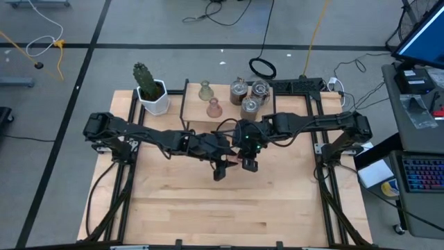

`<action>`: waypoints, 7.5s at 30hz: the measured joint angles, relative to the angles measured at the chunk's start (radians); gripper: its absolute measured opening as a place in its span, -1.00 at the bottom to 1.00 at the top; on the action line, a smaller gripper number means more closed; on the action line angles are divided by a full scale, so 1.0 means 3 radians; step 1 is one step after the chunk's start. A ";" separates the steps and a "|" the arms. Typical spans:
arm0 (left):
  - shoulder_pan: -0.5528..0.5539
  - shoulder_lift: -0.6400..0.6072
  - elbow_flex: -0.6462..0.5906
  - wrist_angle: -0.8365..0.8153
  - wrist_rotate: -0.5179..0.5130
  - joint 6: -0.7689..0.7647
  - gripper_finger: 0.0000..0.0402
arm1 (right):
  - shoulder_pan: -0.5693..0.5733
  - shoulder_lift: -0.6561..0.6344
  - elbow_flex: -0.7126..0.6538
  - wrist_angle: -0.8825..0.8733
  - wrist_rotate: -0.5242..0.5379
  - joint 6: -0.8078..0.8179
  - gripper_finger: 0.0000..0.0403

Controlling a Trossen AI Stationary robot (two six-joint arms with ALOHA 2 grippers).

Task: Pick & Place candle stick holders
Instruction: Put the pink vase candle holder on the shelf

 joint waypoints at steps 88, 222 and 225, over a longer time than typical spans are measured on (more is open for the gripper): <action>-0.0004 0.0014 -0.0003 -0.0014 0.0317 -0.0110 -0.24 | 0.0043 0.0000 0.0015 0.0472 -0.0441 -0.0269 -0.78; 0.0648 0.0110 -0.0320 -0.0359 -0.4579 -0.1680 -0.38 | -0.0132 -0.0482 0.0011 0.0352 -0.0432 -0.0989 -0.28; 0.0671 0.0123 -0.0320 -0.0366 -0.4570 -0.1673 -0.29 | -0.0132 -0.0482 0.0011 0.0355 -0.0432 -0.0989 -0.29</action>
